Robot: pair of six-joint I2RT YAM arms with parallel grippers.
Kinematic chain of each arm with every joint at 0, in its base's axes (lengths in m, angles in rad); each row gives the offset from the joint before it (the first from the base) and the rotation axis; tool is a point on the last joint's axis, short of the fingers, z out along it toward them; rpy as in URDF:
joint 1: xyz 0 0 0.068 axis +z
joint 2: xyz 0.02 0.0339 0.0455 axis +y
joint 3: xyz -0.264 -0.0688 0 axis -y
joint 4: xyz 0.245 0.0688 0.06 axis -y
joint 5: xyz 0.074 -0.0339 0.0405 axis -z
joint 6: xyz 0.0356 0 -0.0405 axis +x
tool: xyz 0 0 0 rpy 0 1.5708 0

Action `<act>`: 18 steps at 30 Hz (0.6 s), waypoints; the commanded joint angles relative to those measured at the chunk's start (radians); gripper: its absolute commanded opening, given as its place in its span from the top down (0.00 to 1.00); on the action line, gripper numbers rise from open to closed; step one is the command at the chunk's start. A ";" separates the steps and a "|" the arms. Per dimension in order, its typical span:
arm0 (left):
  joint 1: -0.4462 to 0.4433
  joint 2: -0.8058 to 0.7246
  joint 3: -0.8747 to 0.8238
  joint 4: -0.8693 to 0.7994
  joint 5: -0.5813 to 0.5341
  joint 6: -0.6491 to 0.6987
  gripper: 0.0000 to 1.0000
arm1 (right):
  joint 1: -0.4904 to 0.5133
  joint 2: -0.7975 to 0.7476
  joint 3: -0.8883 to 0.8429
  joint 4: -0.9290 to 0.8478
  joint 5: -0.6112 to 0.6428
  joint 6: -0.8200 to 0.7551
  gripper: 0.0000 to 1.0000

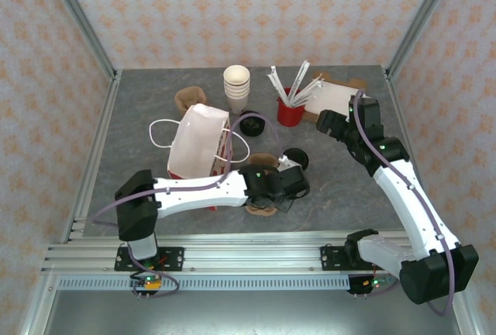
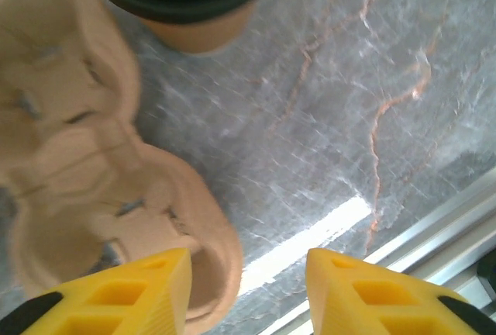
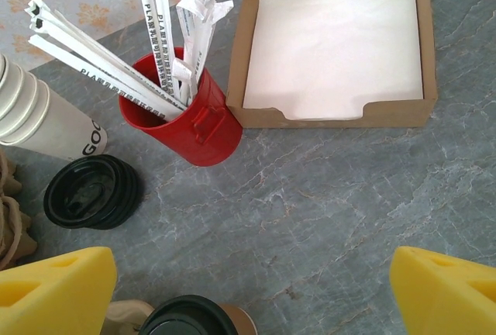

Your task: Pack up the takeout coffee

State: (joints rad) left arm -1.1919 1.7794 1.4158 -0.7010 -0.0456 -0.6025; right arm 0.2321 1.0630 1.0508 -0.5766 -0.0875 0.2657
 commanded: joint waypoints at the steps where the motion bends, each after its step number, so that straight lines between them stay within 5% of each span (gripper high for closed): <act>1: -0.008 0.034 -0.012 0.101 0.131 0.093 0.59 | -0.004 -0.004 -0.011 0.002 0.037 -0.020 0.08; 10: 0.006 0.211 0.048 0.071 0.173 0.153 0.63 | -0.004 -0.014 -0.011 -0.023 0.089 -0.034 0.08; 18: 0.008 0.141 -0.002 0.004 0.105 0.155 0.64 | -0.004 -0.009 -0.016 -0.014 0.062 -0.035 0.08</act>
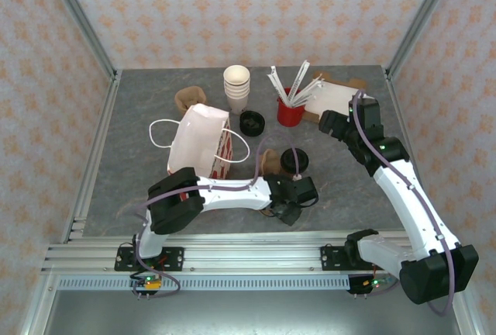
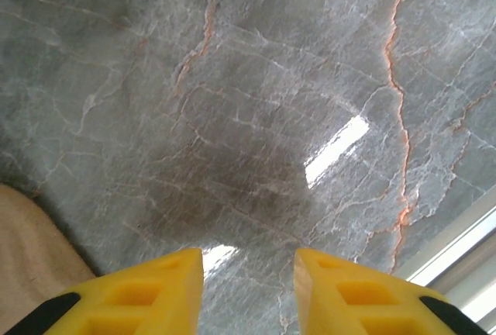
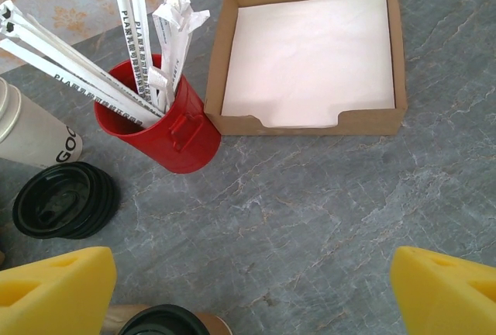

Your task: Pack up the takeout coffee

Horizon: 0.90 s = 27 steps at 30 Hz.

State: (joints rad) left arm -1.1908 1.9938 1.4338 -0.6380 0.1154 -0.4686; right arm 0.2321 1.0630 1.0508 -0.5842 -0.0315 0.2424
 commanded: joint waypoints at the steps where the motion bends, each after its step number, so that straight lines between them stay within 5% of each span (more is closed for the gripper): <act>1: 0.007 -0.079 -0.027 -0.068 -0.064 0.019 0.64 | -0.004 -0.007 -0.020 -0.003 0.000 -0.009 0.08; 10: 0.017 -0.221 -0.070 -0.118 -0.155 0.010 0.64 | -0.004 0.003 -0.023 0.008 -0.041 -0.005 0.08; 27: 0.151 -0.207 -0.095 -0.130 -0.243 0.025 0.67 | -0.004 0.009 -0.030 0.018 -0.083 0.000 0.09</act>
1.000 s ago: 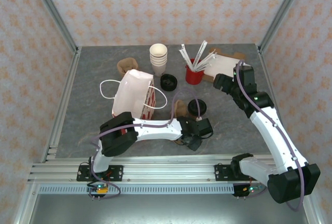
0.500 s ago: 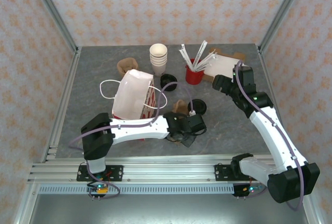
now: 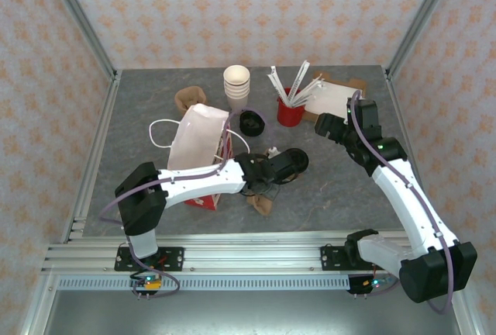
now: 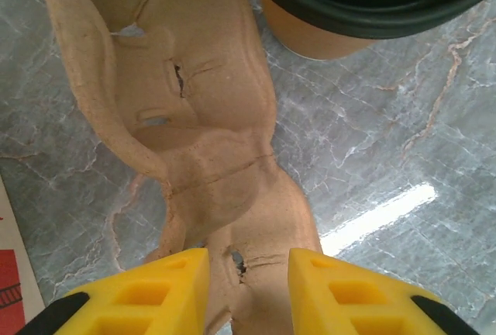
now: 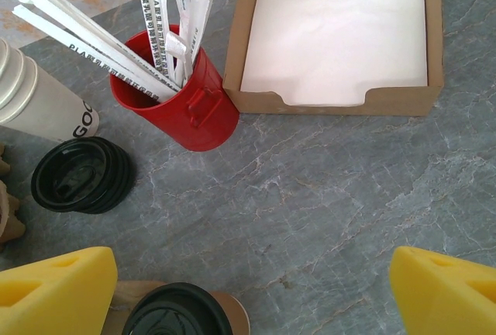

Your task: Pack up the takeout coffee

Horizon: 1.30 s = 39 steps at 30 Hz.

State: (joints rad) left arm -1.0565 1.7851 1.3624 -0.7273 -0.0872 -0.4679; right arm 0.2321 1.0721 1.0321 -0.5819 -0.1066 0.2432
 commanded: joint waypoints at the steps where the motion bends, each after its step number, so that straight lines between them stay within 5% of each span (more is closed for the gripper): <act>1: 0.023 -0.005 -0.025 -0.048 -0.049 0.029 0.67 | -0.004 0.000 -0.013 0.016 -0.009 -0.001 0.09; 12: 0.071 -0.034 -0.042 -0.056 -0.041 0.041 0.64 | -0.004 0.004 -0.014 0.020 -0.017 0.000 0.09; 22: 0.126 -0.030 -0.078 0.004 -0.061 -0.103 0.53 | -0.004 0.009 -0.018 0.027 -0.031 -0.003 0.09; 39: 0.175 -0.015 -0.132 0.074 -0.022 -0.186 0.52 | -0.004 0.019 -0.031 0.042 -0.050 -0.007 0.09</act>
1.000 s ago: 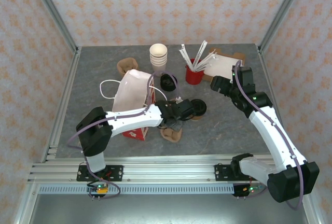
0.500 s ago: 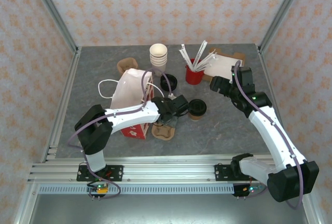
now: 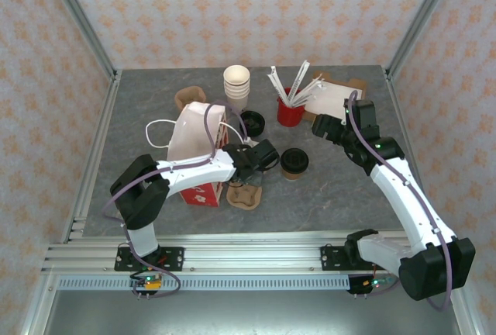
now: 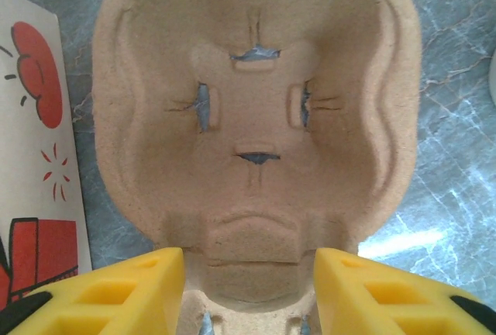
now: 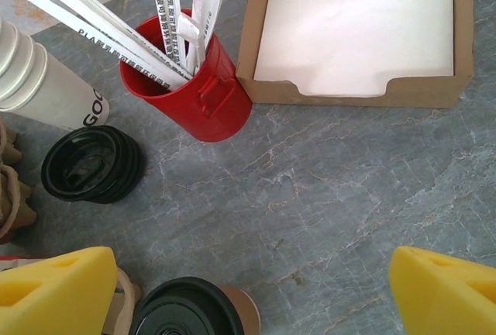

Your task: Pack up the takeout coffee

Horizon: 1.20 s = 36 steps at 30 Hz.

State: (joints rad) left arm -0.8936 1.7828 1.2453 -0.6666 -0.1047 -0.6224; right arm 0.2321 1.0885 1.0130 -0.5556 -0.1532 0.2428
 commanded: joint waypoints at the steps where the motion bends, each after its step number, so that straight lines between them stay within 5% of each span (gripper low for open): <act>1: 0.014 -0.015 -0.019 0.018 0.001 -0.033 0.52 | -0.004 0.002 -0.013 0.016 -0.004 -0.007 0.09; 36: 0.021 0.036 -0.015 0.025 0.042 -0.030 0.55 | -0.004 0.000 -0.022 0.017 -0.010 -0.009 0.09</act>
State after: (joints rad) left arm -0.8818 1.8050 1.2331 -0.6342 -0.0563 -0.6506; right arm 0.2321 1.0893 1.0004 -0.5529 -0.1577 0.2428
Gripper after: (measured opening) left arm 0.454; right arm 0.911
